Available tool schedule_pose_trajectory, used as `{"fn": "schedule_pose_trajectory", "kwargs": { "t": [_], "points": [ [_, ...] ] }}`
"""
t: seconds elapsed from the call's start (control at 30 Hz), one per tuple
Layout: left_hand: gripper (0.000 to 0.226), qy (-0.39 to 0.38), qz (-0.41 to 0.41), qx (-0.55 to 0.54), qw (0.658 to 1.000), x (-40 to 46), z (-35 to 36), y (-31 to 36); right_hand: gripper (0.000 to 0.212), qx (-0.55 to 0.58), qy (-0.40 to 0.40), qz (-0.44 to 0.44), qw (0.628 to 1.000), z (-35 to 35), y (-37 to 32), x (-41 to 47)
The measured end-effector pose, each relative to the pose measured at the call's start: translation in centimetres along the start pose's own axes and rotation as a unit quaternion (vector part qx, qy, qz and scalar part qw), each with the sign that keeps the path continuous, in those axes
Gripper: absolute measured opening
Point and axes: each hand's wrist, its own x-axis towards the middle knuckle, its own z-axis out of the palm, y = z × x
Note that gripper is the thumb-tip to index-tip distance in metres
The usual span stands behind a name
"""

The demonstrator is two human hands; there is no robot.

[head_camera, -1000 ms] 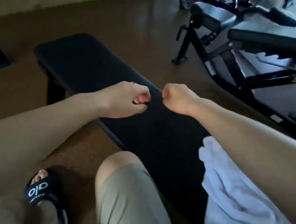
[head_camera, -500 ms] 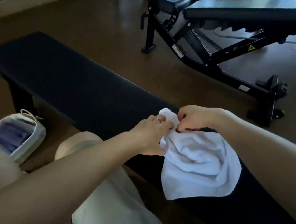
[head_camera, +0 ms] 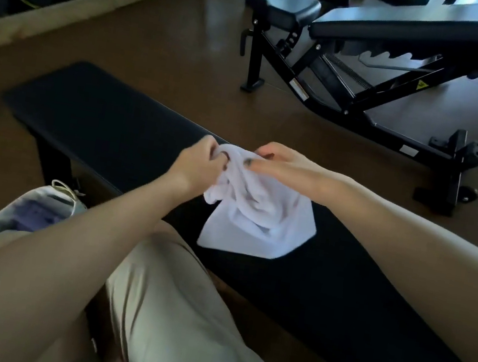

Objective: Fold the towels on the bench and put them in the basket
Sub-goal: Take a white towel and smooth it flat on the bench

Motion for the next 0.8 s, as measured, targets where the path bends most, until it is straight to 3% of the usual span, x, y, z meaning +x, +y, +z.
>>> {"fn": "schedule_pose_trajectory", "kwargs": {
  "t": [0.07,0.17,0.27,0.37,0.43,0.5,0.6,0.67,0.8],
  "points": [
    [0.022,0.025,-0.059,-0.013,0.998,0.9,-1.4,-0.8,0.055,-0.085,-0.027,-0.010,0.996,1.3,-0.2,0.6],
    [0.029,0.018,-0.089,0.030,0.995,1.0,-2.5,-2.4,0.019,-0.163,0.017,-0.036,0.986,3.5,0.1,1.6],
    [0.032,0.011,0.009,0.097,0.995,-0.5,-2.7,-3.2,0.014,-0.169,0.058,-0.043,0.983,4.4,-0.2,2.1],
    [0.050,-0.020,0.133,0.180,0.974,-1.6,-2.6,-3.7,0.015,-0.161,0.084,-0.025,0.983,4.2,-0.7,2.5],
    [0.059,-0.003,0.158,0.239,0.958,-1.6,-2.0,-4.0,0.012,-0.152,0.082,-0.009,0.985,4.0,-1.0,2.9],
    [0.051,0.028,0.170,0.280,0.944,-1.2,-1.5,-4.2,0.011,-0.148,0.098,-0.009,0.984,4.3,-1.3,2.9],
    [0.019,0.022,0.196,0.307,0.931,-0.6,-1.1,-4.6,0.020,-0.164,0.202,-0.076,0.963,5.2,-1.8,2.4],
    [0.012,0.007,0.177,0.262,0.949,-0.4,-1.1,-4.9,0.014,-0.145,0.222,-0.126,0.956,5.8,-2.3,1.7],
    [0.008,0.042,0.140,0.142,0.979,-0.2,-1.7,-4.0,0.017,-0.147,0.187,-0.217,0.947,6.9,-3.0,0.7]
  ]
}}
